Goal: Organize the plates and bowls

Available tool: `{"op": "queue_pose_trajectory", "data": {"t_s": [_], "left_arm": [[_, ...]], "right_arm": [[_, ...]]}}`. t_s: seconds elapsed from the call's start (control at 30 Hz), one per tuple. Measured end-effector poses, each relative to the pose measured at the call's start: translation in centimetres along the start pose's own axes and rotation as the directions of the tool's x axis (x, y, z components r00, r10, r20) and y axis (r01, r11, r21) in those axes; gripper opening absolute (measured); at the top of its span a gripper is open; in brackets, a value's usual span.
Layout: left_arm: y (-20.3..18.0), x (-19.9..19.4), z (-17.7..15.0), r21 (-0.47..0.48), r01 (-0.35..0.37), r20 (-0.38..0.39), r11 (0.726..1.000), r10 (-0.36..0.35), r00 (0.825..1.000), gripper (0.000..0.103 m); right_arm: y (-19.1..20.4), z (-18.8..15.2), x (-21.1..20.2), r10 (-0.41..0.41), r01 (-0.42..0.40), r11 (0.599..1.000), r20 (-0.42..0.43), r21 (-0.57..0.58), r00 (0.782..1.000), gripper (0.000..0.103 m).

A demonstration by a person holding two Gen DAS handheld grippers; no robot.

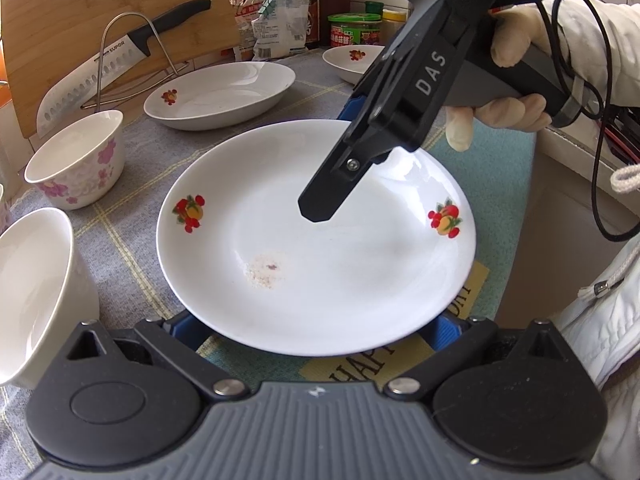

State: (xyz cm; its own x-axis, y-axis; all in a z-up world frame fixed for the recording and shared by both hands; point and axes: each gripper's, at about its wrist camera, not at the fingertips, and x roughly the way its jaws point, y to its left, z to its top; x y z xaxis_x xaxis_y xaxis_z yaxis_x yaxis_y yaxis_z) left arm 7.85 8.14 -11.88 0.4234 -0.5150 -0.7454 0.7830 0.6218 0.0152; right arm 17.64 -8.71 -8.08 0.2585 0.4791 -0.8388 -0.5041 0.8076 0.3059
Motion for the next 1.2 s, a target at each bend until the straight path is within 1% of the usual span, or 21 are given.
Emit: {"op": "queue_pose_trajectory", "data": {"t_s": [0.27,0.67,0.9,1.2], "left_arm": [[-0.1,-0.1,0.4,-0.019,0.012,-0.005,1.000,-0.013,1.000,0.102],[-1.2,-0.9,1.7,-0.015,-0.011,-0.001,1.000,0.011,1.000,0.102],[-2.1,-0.9,3.1,-0.006,-0.021,-0.002,1.000,0.021,1.000,0.102],[-3.7,0.3,5.5,0.015,-0.024,0.000,1.000,0.024,1.000,0.102]], "right_arm": [[0.0,-0.1,-0.5,-0.005,0.005,1.000,-0.001,0.005,1.000,0.103],[-0.1,-0.1,-2.4,-0.006,0.007,1.000,0.026,-0.015,1.000,0.103],[-0.9,-0.5,-3.9,-0.003,0.004,1.000,0.043,-0.026,0.999,0.103],[-3.3,-1.1,-6.3,-0.011,0.013,1.000,0.077,-0.020,0.997,0.103]]}}
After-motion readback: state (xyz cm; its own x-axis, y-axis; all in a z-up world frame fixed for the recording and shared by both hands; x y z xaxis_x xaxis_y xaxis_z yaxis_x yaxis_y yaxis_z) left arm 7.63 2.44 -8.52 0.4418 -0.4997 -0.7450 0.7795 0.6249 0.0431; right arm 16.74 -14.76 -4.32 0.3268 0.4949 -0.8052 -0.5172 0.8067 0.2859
